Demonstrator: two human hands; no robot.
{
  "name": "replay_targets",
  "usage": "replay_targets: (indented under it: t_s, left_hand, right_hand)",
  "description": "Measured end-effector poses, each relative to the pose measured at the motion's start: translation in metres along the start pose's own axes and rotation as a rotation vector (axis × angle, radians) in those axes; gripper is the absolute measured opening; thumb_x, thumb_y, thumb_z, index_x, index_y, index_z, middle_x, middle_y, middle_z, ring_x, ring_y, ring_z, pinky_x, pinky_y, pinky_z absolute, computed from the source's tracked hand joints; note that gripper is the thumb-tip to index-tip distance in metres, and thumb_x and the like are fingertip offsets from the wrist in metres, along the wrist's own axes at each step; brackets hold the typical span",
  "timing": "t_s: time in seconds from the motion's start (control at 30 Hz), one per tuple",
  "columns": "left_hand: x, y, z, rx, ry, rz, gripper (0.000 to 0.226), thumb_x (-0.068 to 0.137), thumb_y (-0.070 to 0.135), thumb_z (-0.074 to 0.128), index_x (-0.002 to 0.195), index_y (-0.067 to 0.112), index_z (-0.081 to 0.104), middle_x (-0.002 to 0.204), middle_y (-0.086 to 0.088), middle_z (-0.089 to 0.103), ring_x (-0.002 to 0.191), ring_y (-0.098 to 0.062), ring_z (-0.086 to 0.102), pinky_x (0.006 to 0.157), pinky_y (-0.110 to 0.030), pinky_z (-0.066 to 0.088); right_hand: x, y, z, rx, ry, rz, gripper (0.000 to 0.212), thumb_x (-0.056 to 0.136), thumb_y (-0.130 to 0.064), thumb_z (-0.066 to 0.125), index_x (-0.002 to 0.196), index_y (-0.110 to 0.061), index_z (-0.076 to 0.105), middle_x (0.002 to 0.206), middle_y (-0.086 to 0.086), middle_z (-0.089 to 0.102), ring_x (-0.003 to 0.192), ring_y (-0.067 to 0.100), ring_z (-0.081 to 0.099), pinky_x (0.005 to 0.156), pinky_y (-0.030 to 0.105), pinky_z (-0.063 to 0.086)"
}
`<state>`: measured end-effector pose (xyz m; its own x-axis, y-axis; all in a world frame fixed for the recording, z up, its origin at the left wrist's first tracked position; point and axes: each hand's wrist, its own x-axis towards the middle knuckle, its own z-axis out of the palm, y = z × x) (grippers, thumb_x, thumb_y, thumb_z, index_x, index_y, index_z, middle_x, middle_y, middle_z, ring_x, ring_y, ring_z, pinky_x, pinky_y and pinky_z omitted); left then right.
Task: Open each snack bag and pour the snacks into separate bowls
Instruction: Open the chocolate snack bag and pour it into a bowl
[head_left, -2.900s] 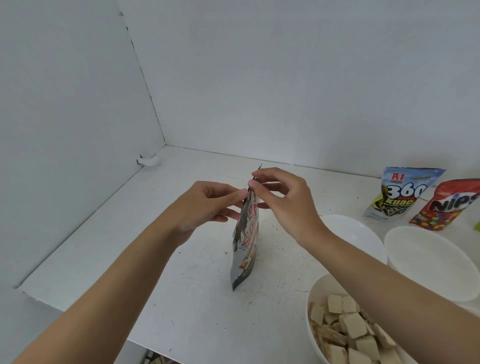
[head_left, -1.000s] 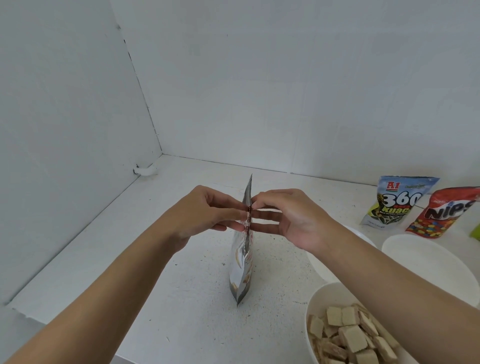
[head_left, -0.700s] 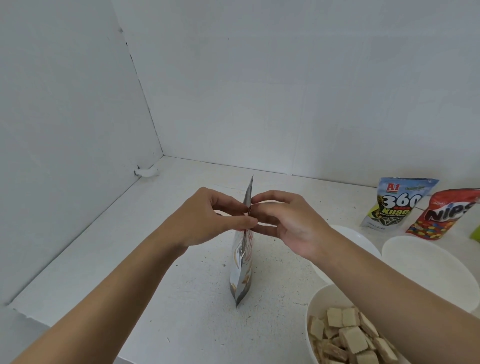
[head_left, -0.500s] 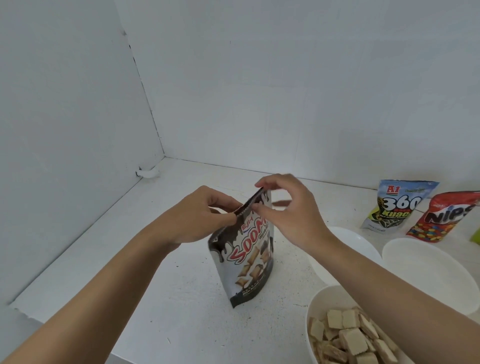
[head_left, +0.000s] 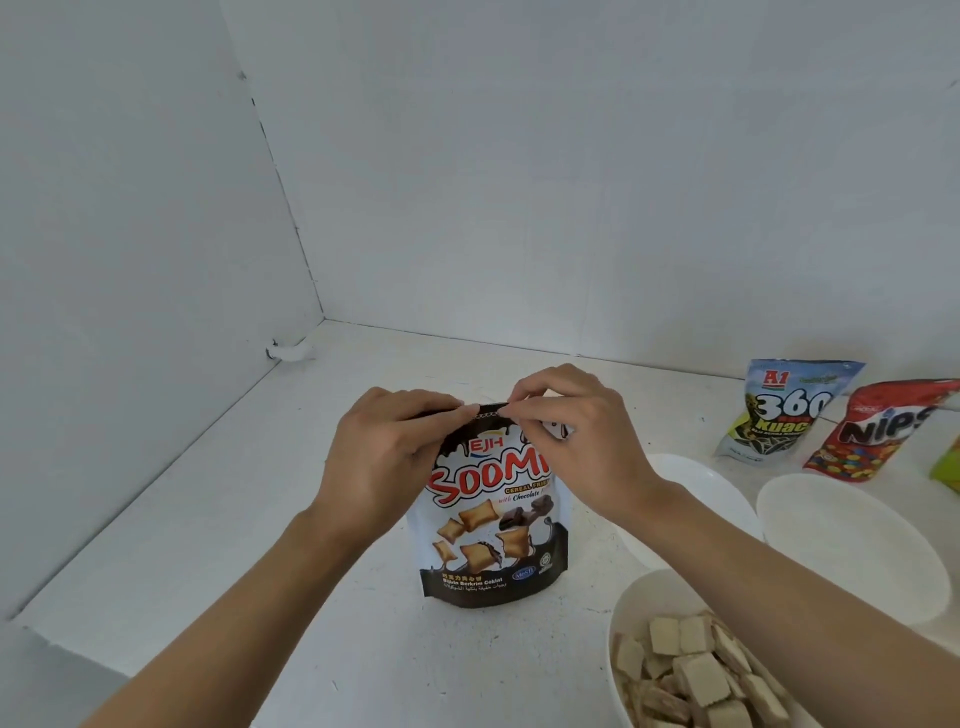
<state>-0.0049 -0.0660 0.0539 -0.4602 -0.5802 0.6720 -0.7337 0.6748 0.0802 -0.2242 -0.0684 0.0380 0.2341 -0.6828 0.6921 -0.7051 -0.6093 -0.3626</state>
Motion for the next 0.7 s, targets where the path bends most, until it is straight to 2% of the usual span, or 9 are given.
replay_targets:
  t_s: [0.1, 0.47, 0.7]
  left_hand:
    - [-0.0058, -0.0028, 0.0023, 0.012, 0.015, 0.027, 0.032, 0.093, 0.021, 0.052, 0.103, 0.01, 0.08, 0.096, -0.008, 0.079, 0.08, -0.028, 0.074, 0.072, -0.032, 0.052]
    - [-0.0079, -0.0031, 0.0051, 0.03, 0.053, 0.086, 0.029, 0.095, 0.023, 0.055, 0.102, 0.012, 0.08, 0.096, -0.007, 0.079, 0.079, -0.025, 0.075, 0.077, -0.031, 0.044]
    - [-0.0072, -0.0094, 0.0077, -0.009, 0.091, 0.123, 0.027, 0.093, 0.019, 0.056, 0.097, 0.011, 0.081, 0.097, -0.008, 0.079, 0.079, -0.025, 0.074, 0.074, -0.032, 0.046]
  right_hand:
    - [-0.0016, 0.0004, -0.0027, -0.029, -0.002, -0.072, 0.02, 0.082, -0.002, 0.078, 0.098, -0.013, 0.08, 0.097, 0.001, 0.073, 0.087, 0.018, 0.064, 0.077, 0.038, 0.058]
    - [-0.0036, 0.0014, -0.0081, -0.127, -0.02, -0.171, 0.025, 0.078, -0.003, 0.082, 0.099, -0.015, 0.08, 0.095, 0.003, 0.073, 0.086, 0.019, 0.064, 0.078, 0.037, 0.057]
    - [0.0, 0.0051, -0.0097, -0.209, -0.03, -0.278, 0.026, 0.079, -0.009, 0.081, 0.103, -0.018, 0.079, 0.095, 0.003, 0.072, 0.085, 0.021, 0.064, 0.08, 0.035, 0.053]
